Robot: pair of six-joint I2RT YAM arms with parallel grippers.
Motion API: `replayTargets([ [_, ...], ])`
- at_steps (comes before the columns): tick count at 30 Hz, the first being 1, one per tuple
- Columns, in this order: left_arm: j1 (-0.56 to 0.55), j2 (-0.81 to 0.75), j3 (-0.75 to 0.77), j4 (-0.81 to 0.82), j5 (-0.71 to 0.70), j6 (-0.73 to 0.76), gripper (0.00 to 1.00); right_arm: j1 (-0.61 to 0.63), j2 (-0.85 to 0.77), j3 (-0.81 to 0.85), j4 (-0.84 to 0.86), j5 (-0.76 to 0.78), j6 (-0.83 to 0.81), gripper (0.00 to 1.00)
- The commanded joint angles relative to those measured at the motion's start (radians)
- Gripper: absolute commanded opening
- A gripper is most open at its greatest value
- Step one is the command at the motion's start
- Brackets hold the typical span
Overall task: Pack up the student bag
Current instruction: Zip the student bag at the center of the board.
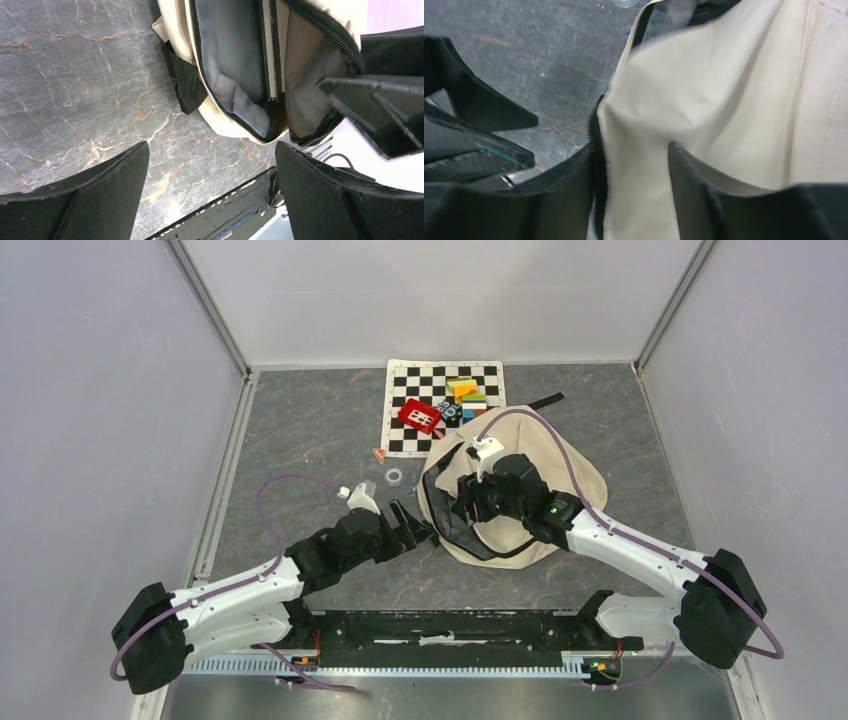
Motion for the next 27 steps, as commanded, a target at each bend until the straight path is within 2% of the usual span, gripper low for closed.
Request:
replayTargets([
  [1,0.005,-0.040,-0.007,-0.005,-0.044,-0.043,1.00,0.023,0.007,0.046,0.015,0.032,-0.001,0.71],
  [2,0.005,-0.037,-0.004,-0.001,-0.036,-0.040,1.00,0.023,0.003,0.068,-0.007,0.033,-0.013,0.78],
  [5,0.005,-0.016,0.014,0.025,-0.012,-0.028,1.00,0.023,-0.009,0.134,-0.096,0.077,-0.047,0.87],
  [12,0.005,0.069,0.065,0.144,0.031,-0.015,1.00,-0.015,-0.041,0.277,-0.313,0.168,-0.116,0.98],
  [16,0.005,0.130,0.096,0.218,0.071,0.004,1.00,-0.129,-0.073,0.288,-0.407,0.157,-0.130,0.98],
  [21,0.008,0.241,0.122,0.223,0.101,-0.009,1.00,-0.296,-0.143,0.187,-0.481,0.155,-0.124,0.98],
  [27,0.011,0.338,0.117,0.272,0.128,-0.030,0.97,-0.396,-0.228,0.030,-0.490,0.120,-0.094,0.82],
])
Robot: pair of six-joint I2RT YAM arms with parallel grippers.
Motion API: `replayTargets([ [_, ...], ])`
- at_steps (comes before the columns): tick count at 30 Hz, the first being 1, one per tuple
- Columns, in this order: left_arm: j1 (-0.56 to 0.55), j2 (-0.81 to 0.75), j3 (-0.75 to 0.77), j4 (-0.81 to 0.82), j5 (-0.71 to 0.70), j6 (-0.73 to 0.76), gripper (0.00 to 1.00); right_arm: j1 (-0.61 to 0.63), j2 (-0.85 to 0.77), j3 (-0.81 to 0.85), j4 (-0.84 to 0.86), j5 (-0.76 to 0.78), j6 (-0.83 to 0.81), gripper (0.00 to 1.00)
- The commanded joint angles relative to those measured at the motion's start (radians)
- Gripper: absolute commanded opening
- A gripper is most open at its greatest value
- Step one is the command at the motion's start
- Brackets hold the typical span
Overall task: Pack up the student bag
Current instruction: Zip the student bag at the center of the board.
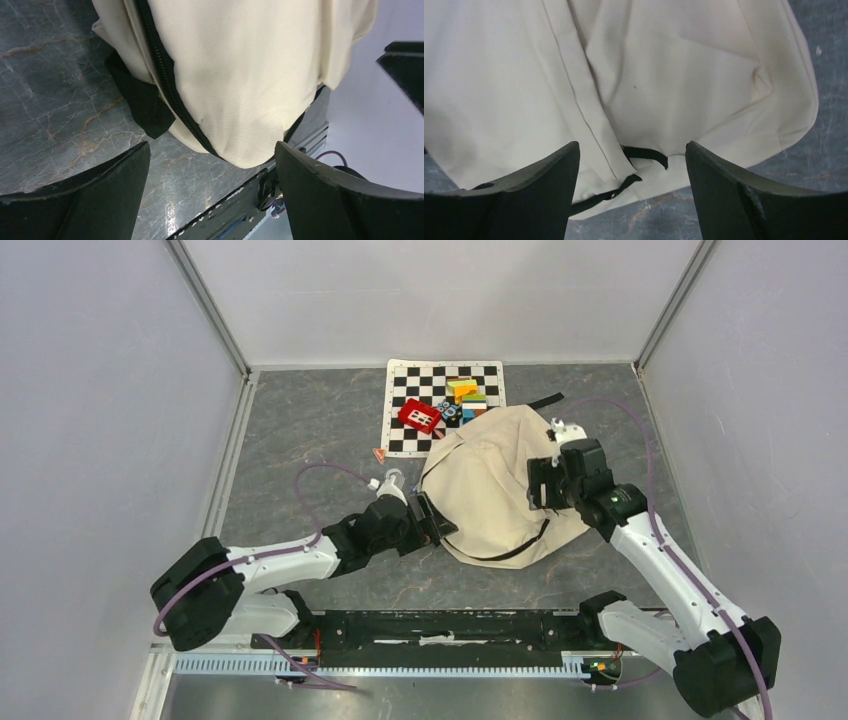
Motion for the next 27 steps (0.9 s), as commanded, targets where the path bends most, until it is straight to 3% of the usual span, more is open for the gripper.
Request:
replayTargets([
  [1,0.006,0.049,0.025,0.067,0.025,-0.009,0.93,-0.038,-0.058,-0.086,-0.043,-0.022,0.019,0.79],
  [4,0.008,0.075,0.034,0.072,0.028,0.004,0.80,-0.051,-0.084,-0.135,-0.030,-0.024,0.034,0.75],
  [7,0.008,0.108,0.050,0.072,0.031,0.012,0.73,-0.054,-0.104,-0.179,-0.005,-0.024,0.055,0.72],
  [12,0.008,0.168,0.070,0.086,0.055,0.013,0.64,-0.057,-0.121,-0.245,0.053,-0.067,0.078,0.57],
  [17,0.008,0.206,0.074,0.124,0.094,0.001,0.51,-0.056,-0.131,-0.288,0.083,-0.082,0.086,0.56],
  [20,0.008,0.221,0.086,0.126,0.109,0.002,0.49,-0.056,-0.140,-0.294,0.083,-0.095,0.091,0.54],
  [24,0.008,0.232,0.091,0.127,0.113,0.002,0.43,-0.056,-0.168,-0.302,0.069,-0.094,0.098,0.57],
  [27,0.008,0.238,0.090,0.127,0.120,-0.002,0.39,-0.056,-0.192,-0.295,0.052,-0.094,0.104,0.72],
])
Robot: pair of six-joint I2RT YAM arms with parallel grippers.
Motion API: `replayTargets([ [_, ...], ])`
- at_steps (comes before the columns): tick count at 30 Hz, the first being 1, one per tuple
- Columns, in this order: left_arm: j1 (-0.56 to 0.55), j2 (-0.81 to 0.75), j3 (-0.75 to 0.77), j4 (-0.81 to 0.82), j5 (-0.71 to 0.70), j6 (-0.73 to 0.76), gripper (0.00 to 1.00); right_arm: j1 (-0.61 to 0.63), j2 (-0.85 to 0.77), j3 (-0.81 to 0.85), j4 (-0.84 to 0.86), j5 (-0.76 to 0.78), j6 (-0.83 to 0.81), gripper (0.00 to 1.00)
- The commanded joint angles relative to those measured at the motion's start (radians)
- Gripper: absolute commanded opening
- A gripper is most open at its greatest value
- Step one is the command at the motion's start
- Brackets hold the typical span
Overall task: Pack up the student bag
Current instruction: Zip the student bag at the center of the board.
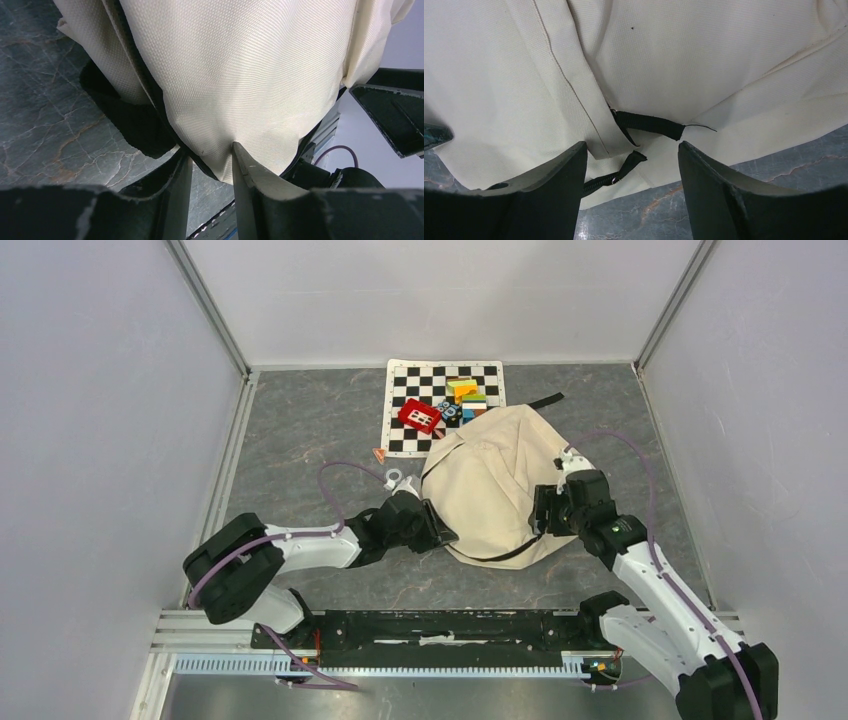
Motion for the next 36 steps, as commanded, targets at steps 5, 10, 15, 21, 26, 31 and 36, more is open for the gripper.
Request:
replayTargets([
  [5,0.001,0.014,0.031,0.041,0.029,-0.004,0.32,-0.003,-0.068,0.012,-0.039,0.010,0.015,0.68],
  [10,0.001,0.012,0.031,0.039,0.034,-0.004,0.27,-0.003,-0.069,-0.031,-0.010,-0.015,0.011,0.54],
  [15,0.001,0.008,0.028,0.038,0.031,-0.006,0.25,-0.003,-0.070,-0.076,0.050,-0.042,0.008,0.48],
  [21,0.001,0.003,0.028,0.035,0.030,-0.006,0.23,-0.003,-0.033,-0.098,0.089,-0.028,-0.003,0.37],
  [26,0.001,-0.001,0.030,0.034,0.033,-0.007,0.20,-0.003,-0.033,-0.112,0.081,-0.025,-0.006,0.30],
  [31,0.001,-0.003,0.031,0.034,0.034,-0.006,0.17,-0.003,-0.040,-0.139,0.082,-0.025,-0.008,0.26],
  [36,0.001,-0.003,0.034,0.033,0.037,-0.006,0.17,-0.003,-0.058,-0.145,0.070,-0.033,-0.006,0.19],
])
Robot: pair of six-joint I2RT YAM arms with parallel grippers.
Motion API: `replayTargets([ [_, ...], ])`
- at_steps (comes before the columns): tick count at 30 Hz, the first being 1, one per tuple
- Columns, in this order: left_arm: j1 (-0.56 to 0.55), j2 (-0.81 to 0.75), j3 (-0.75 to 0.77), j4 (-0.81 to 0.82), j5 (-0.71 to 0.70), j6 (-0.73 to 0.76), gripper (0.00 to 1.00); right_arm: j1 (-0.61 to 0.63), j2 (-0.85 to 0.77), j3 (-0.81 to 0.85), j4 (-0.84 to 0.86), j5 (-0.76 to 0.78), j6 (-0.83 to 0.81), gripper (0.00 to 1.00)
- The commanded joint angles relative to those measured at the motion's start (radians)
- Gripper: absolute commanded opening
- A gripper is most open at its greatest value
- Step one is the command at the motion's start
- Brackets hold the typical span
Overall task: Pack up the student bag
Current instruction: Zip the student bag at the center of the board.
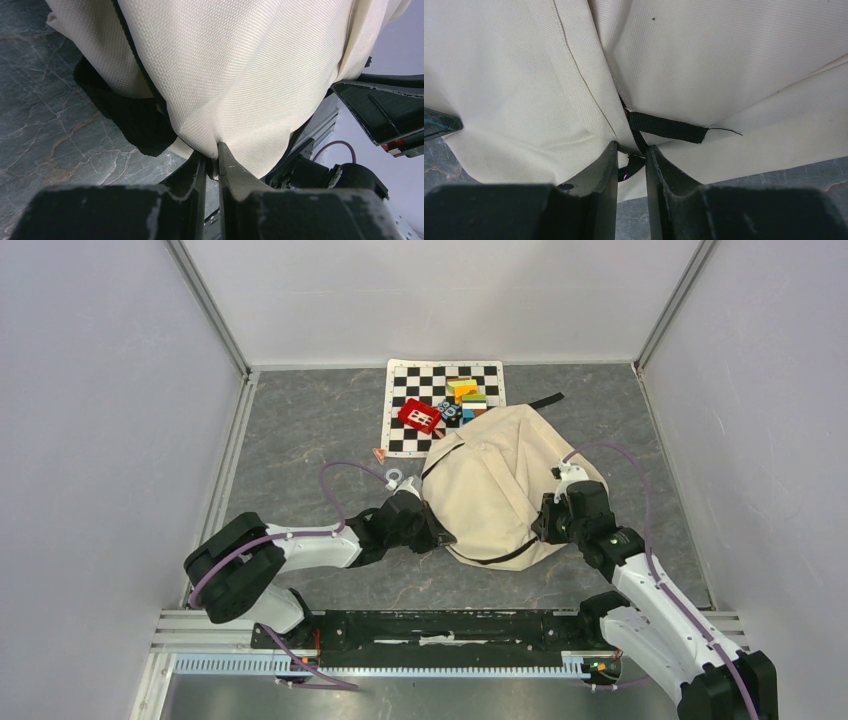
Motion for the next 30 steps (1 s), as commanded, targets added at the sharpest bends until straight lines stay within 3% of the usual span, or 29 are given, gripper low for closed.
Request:
replayTargets([
  [1,0.001,-0.009,0.032,0.030,0.012,-0.006,0.17,-0.003,-0.009,-0.035,-0.024,0.032,-0.021,0.19],
  [4,0.001,-0.009,0.033,0.030,0.014,-0.005,0.17,-0.003,-0.018,-0.048,-0.029,0.022,-0.023,0.27],
  [12,0.001,-0.013,0.032,0.030,0.015,-0.006,0.17,-0.004,-0.040,-0.070,-0.029,0.023,-0.008,0.29],
  [19,0.001,-0.014,0.028,0.029,0.013,-0.008,0.17,-0.003,-0.045,-0.073,-0.044,0.017,-0.016,0.46],
  [23,0.001,-0.019,0.024,0.030,0.009,-0.008,0.17,-0.004,-0.069,-0.079,-0.044,0.023,-0.014,0.41],
  [27,0.001,-0.018,0.022,0.030,0.011,-0.009,0.17,-0.004,-0.071,-0.084,-0.028,0.017,-0.007,0.26],
  [30,0.001,-0.019,0.022,0.030,0.011,-0.008,0.17,-0.004,-0.070,-0.080,-0.010,0.007,-0.006,0.27],
])
